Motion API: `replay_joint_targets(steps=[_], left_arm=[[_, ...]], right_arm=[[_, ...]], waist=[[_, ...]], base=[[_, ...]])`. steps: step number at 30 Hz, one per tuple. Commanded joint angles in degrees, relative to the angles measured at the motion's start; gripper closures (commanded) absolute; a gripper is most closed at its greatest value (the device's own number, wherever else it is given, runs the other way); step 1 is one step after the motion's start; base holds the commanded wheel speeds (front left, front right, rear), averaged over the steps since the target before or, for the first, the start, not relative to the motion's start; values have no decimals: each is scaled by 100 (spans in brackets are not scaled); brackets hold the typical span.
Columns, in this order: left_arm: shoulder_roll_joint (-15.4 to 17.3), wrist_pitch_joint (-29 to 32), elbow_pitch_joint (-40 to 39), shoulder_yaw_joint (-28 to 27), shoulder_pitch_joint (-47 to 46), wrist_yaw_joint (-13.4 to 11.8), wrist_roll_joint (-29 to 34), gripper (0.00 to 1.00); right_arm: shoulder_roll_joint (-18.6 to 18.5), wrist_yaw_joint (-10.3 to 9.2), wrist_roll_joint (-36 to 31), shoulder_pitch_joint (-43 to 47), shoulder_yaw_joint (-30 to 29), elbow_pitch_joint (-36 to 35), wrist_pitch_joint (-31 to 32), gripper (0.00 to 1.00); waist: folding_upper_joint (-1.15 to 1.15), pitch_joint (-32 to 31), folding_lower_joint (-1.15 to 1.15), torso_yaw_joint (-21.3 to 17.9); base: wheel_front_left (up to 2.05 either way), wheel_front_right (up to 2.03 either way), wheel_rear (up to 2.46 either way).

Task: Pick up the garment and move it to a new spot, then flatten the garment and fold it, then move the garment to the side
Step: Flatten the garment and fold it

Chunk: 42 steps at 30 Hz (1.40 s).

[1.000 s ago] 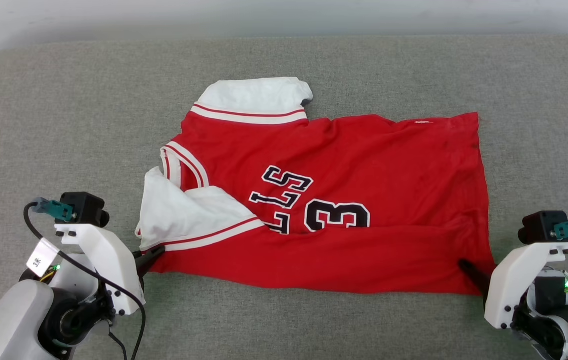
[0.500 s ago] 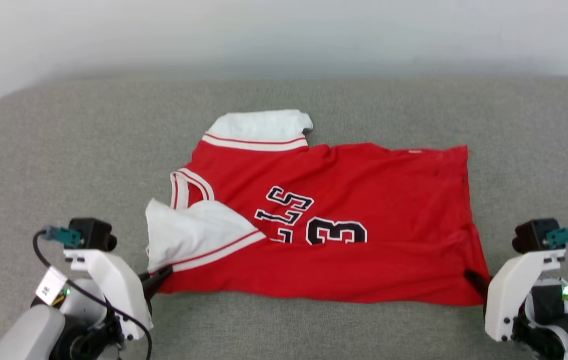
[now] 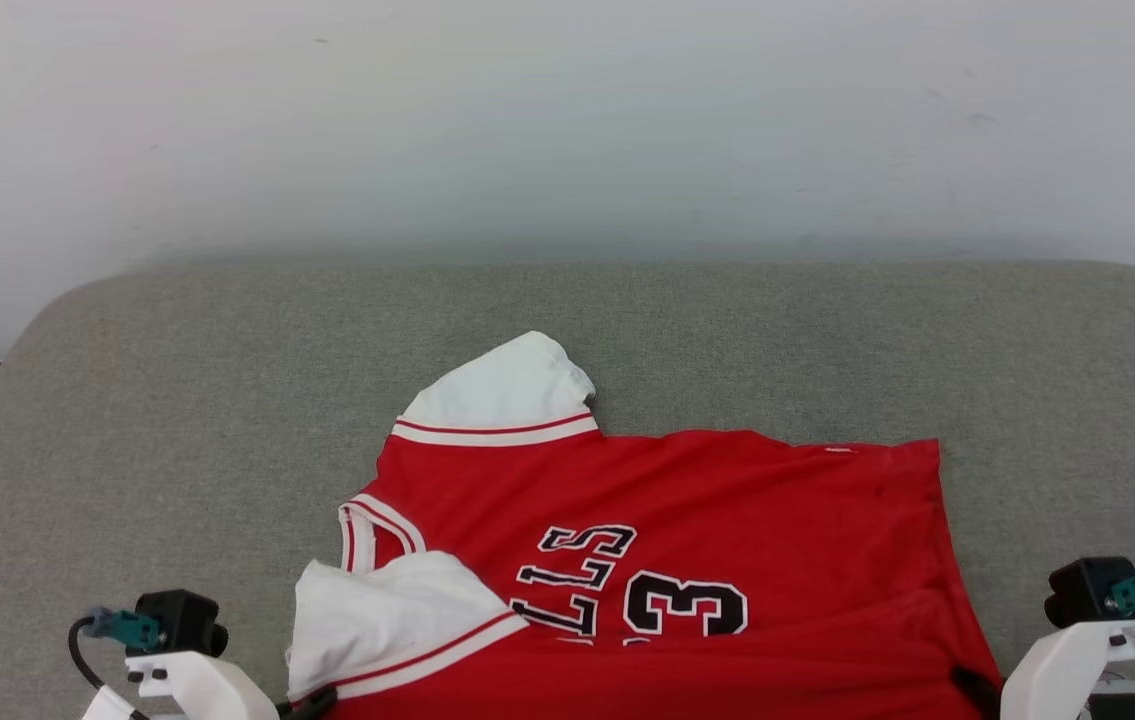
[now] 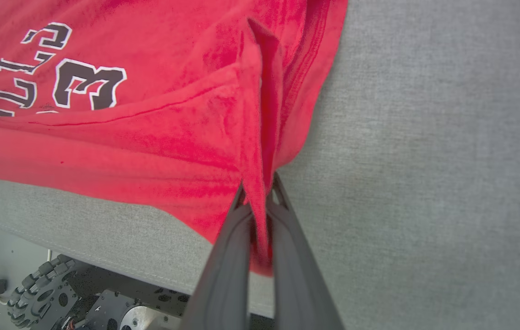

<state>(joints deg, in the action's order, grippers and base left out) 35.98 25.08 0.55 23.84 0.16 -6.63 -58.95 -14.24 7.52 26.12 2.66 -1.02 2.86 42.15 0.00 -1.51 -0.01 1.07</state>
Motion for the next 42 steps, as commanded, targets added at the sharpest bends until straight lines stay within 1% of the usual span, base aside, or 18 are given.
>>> replay_joint_targets(steps=[1,5,8,9,10,11,12,13,14,18,22,23,24,28,33,38,42], left_arm=[[-17,-36,-19,-2,215,-58,-87,100],[-114,-89,74,29,396,-86,-156,100],[-247,-209,259,54,407,-17,-162,100],[-293,-223,349,86,391,3,-159,100],[-315,-297,441,97,325,13,-79,100],[-357,-335,533,110,271,29,-70,80],[-418,-351,600,140,254,68,-85,51],[-456,-398,647,152,222,106,-65,9],[-474,-456,701,155,183,129,-25,0],[-524,-754,805,152,70,205,151,0],[-513,-1209,801,118,-4,252,442,0],[-501,-1354,776,99,-37,245,546,0],[-526,-1610,747,70,-85,216,681,0],[-561,-2185,688,3,-182,135,1027,0],[-602,-2880,591,-96,-332,47,1408,0],[-667,-3440,545,-161,-559,29,1693,0],[-694,-3595,553,-171,-924,64,1857,0]], right_arm=[[84,-6,2,214,-73,-55,23,100],[182,-6,-36,418,-127,-49,-11,100],[278,-6,-38,566,-166,30,-85,100],[296,-5,-30,606,-172,73,-135,98],[306,-5,-40,626,-173,112,-194,77],[343,-6,-10,641,-184,160,-269,20],[346,-5,-3,650,-173,196,-349,0],[344,-5,0,656,-172,207,-456,0],[354,-5,15,661,-172,217,-562,0],[386,-5,-4,676,-122,61,-1316,0],[393,-5,-180,671,-93,-155,-2379,0],[406,-4,-224,659,-80,-191,-2633,0],[375,-5,-387,627,-71,-237,-3091,0],[427,-5,-675,585,-117,-354,-3767,0],[533,-4,-940,458,-117,-559,-4187,0],[593,-4,-1014,263,-152,-828,-4130,0],[629,-4,-1100,-2,-224,-1114,-4054,0]], waist=[[0,-10,1,-1],[0,8,1,-17],[0,38,1,-23],[0,50,1,-20],[0,61,1,-13],[0,70,1,-13],[0,75,1,-12],[0,76,1,-8],[0,75,1,-4],[0,46,1,7],[0,4,1,-4],[0,-4,1,-12],[0,-23,1,-28],[0,-56,1,-69],[0,-9,1,-169],[0,172,1,-313],[0,592,1,-410]], base=[[0,0,0],[0,0,0],[0,0,0],[0,0,0],[0,0,0],[0,0,0],[0,0,0],[0,0,0],[0,0,0],[0,0,0],[0,0,0],[0,0,0],[0,0,0],[0,0,0],[0,0,0],[0,0,0],[0,0,0]])
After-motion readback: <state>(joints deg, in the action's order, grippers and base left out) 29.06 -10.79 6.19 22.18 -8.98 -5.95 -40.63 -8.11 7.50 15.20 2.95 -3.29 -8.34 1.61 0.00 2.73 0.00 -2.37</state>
